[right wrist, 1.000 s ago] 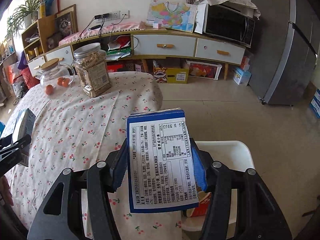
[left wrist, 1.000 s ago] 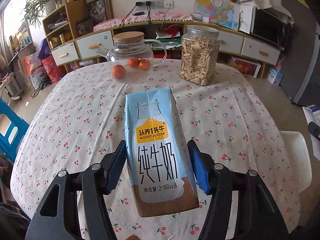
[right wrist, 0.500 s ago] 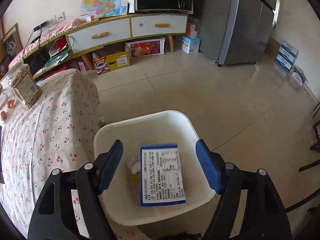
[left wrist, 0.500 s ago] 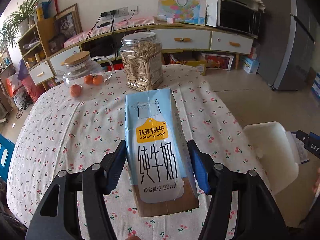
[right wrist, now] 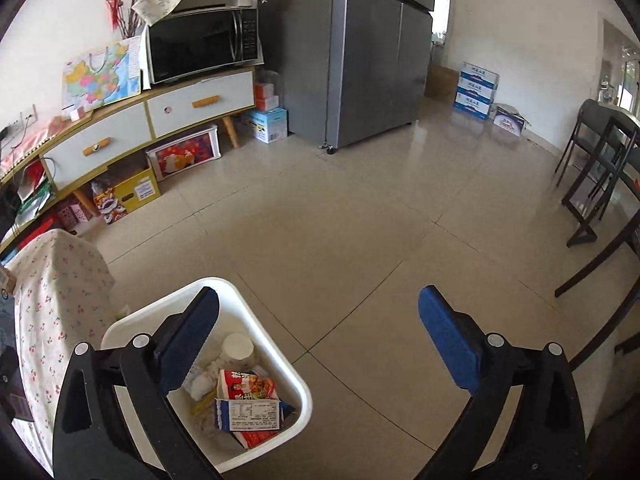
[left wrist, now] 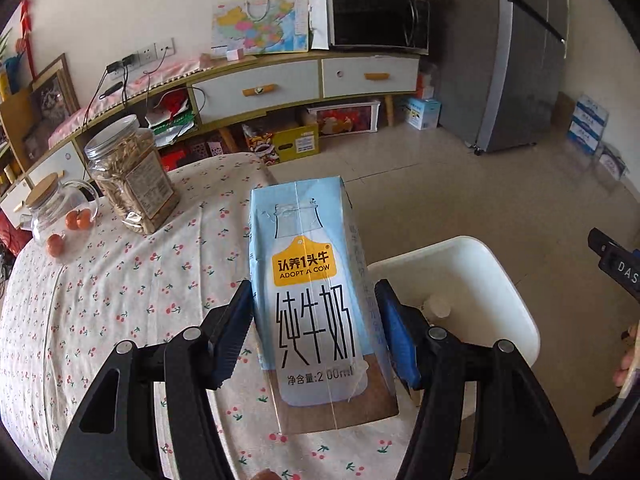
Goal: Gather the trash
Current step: 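Drop the box from the right gripper and the carton from the left gripper into the bin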
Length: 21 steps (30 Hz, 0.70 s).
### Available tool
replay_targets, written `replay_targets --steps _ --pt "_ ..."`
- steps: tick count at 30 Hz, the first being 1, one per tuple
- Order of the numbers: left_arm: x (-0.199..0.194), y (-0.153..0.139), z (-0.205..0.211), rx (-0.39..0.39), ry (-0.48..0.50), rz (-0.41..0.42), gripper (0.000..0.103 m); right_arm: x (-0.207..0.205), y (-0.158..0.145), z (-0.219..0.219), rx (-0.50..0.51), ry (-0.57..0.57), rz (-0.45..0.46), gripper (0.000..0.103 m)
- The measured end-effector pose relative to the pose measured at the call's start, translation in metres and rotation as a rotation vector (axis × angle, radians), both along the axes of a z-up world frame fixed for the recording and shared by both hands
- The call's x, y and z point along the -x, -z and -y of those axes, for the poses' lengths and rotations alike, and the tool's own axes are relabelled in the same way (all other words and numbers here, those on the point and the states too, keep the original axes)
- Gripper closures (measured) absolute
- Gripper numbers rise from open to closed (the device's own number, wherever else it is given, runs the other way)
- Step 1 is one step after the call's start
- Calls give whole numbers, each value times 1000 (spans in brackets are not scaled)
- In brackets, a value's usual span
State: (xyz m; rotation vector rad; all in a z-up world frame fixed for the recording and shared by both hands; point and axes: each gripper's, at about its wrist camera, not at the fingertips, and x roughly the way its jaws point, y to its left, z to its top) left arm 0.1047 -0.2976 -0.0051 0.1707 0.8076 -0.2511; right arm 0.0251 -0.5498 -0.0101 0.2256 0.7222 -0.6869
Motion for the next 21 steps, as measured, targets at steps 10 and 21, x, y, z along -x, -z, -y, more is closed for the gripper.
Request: replay_targets --steps 10,21 --pt "-21 24 81 54 125 -115 41 23 5 37 -49 117 -7 7" --pt "17 -14 29 0 89 68 9 27 -26 -48 14 -61 100 7"
